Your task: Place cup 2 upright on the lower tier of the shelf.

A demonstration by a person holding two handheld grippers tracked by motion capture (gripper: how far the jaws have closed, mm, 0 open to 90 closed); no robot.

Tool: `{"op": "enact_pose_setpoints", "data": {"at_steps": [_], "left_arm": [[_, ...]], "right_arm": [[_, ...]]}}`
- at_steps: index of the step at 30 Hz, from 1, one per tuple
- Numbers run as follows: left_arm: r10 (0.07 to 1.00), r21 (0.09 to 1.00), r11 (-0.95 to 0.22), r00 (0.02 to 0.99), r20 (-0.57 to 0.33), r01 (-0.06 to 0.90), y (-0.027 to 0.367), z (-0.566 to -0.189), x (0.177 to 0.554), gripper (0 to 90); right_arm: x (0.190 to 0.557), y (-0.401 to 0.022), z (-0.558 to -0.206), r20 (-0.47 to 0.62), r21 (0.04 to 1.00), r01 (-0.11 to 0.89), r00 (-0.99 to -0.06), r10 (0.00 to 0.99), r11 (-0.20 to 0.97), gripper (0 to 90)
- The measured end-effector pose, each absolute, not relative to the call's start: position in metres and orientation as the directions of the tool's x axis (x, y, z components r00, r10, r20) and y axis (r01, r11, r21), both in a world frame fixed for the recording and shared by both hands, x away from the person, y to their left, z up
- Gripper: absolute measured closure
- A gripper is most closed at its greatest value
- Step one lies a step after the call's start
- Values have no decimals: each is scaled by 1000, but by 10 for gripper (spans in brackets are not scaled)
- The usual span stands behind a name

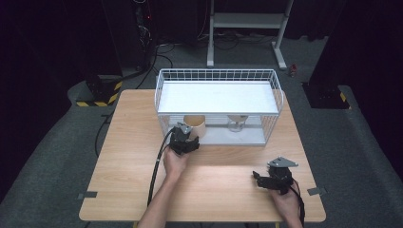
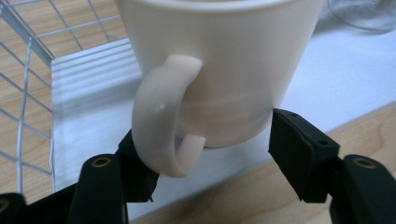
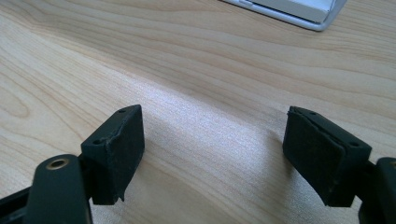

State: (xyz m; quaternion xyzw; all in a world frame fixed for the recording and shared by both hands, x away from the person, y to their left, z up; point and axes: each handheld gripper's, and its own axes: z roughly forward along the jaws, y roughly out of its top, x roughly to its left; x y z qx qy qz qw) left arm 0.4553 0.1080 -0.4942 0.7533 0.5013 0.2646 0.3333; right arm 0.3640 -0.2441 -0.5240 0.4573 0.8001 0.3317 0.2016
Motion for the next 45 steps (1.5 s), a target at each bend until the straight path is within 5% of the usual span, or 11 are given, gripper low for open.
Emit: {"op": "enact_pose_setpoints", "data": {"at_steps": [15,29,33,45], "left_arm": [[949,784,-203,314,11,586,107,-504,466,545],[951,769,-222,306,37,599,104,-507,476,595],[951,765,-224,305,38,603,105,-507,478,579],[941,786,-205,339,-6,583,110,-499,467,344]], "right_arm": [[364,-244,-524,-20,715,597,-501,865,362,208],[364,-244,-524,-18,715,599,-499,866,360,208],[364,-244,-524,-18,715,599,-499,866,360,208],[364,-244,-524,-19,715,599,-499,866,361,208]]}}
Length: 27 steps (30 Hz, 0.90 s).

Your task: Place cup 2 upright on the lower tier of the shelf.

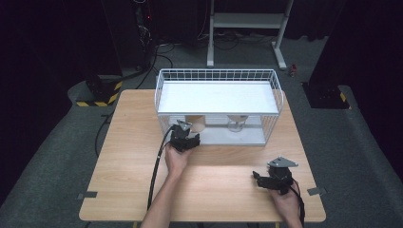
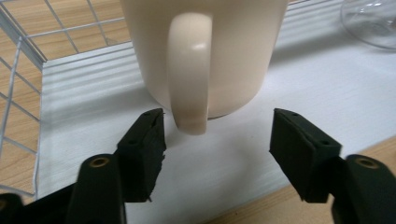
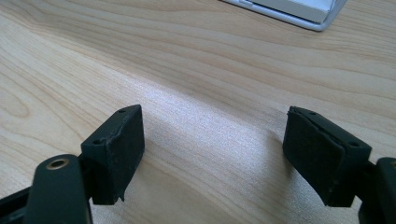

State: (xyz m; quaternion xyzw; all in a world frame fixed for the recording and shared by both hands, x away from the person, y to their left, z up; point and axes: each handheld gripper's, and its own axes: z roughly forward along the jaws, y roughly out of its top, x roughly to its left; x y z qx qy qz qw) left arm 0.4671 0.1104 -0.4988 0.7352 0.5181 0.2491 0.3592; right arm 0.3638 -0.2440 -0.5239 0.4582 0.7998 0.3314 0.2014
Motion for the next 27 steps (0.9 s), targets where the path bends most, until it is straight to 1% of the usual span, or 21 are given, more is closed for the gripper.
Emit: {"op": "enact_pose_setpoints", "data": {"at_steps": [2,7,11,14,19,20,24,27], "left_arm": [[939,790,-196,345,-20,581,111,-498,465,321],[934,797,-204,357,-15,568,112,-492,459,277],[930,805,-205,368,-17,557,113,-489,454,265],[927,802,-196,372,-35,564,115,-489,452,248],[921,812,-215,390,-17,543,116,-484,448,232],[918,812,-209,396,-30,545,116,-483,447,229],[911,816,-220,412,-24,535,115,-479,443,225],[907,816,-212,420,-41,538,116,-477,441,218]], "right_arm": [[364,-244,-524,-18,715,599,-499,866,360,208],[364,-244,-524,-18,715,600,-499,866,360,208],[364,-244,-524,-18,715,600,-499,866,360,208],[364,-244,-524,-18,715,599,-499,866,360,208],[364,-244,-524,-18,715,599,-499,866,360,208],[364,-244,-524,-18,715,599,-499,866,360,208],[364,-244,-524,-18,715,599,-499,866,360,208],[364,-244,-524,-18,715,600,-499,866,360,208]]}}
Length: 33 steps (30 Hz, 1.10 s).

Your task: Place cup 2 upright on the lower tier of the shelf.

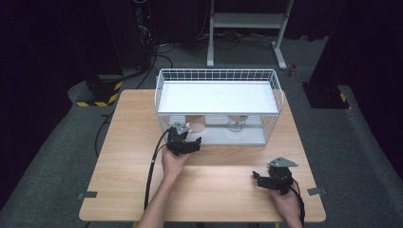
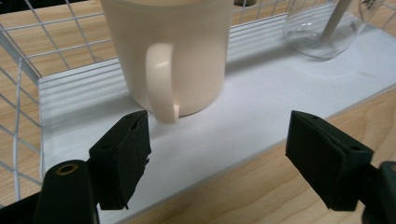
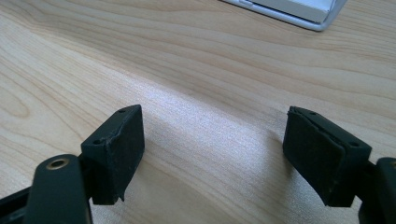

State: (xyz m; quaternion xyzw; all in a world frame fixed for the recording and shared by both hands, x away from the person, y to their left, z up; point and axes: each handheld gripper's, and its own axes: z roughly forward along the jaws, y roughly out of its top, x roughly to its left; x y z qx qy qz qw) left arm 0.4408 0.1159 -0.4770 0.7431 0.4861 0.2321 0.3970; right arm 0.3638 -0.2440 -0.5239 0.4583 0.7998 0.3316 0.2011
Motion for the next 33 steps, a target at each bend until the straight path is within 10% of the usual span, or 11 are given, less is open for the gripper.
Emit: {"op": "enact_pose_setpoints", "data": {"at_steps": [33], "left_arm": [[908,844,-182,417,-54,505,140,-469,404,178]], "right_arm": [[364,-244,-524,-20,715,598,-501,865,362,208]]}}
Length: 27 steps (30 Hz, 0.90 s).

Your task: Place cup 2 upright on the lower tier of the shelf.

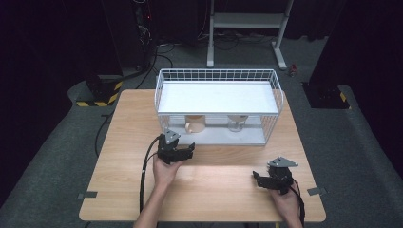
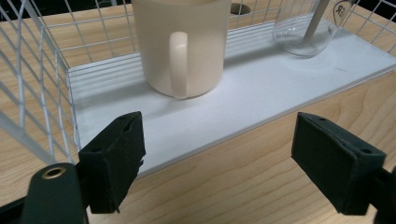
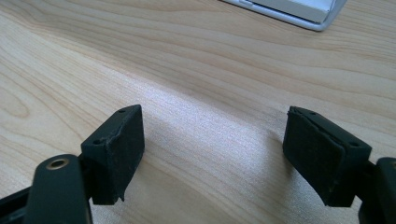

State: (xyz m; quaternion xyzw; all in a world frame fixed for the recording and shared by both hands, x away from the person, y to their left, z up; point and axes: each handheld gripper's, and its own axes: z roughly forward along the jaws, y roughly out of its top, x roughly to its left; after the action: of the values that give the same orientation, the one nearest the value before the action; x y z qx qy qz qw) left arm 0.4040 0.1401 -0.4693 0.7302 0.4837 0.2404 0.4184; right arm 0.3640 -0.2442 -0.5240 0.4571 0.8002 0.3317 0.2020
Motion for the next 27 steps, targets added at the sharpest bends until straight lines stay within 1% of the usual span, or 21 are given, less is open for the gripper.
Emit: {"op": "enact_pose_setpoints", "data": {"at_steps": [3,7,12,15,22,27], "left_arm": [[907,845,-179,418,-57,503,142,-469,401,177],[910,846,-198,413,-29,496,144,-469,397,174],[911,849,-205,413,-17,487,147,-469,391,174],[912,852,-185,408,-36,489,150,-469,387,174],[912,856,-182,409,-38,484,154,-468,381,174],[911,861,-160,408,-59,483,159,-467,376,173]], "right_arm": [[364,-244,-524,-20,716,597,-501,865,362,208],[364,-244,-524,-20,715,597,-501,865,362,208],[364,-244,-524,-20,716,597,-501,865,362,208],[364,-244,-524,-20,715,597,-501,865,362,208],[364,-244,-524,-18,715,599,-499,866,360,208],[364,-244,-524,-18,715,599,-499,866,360,208]]}}
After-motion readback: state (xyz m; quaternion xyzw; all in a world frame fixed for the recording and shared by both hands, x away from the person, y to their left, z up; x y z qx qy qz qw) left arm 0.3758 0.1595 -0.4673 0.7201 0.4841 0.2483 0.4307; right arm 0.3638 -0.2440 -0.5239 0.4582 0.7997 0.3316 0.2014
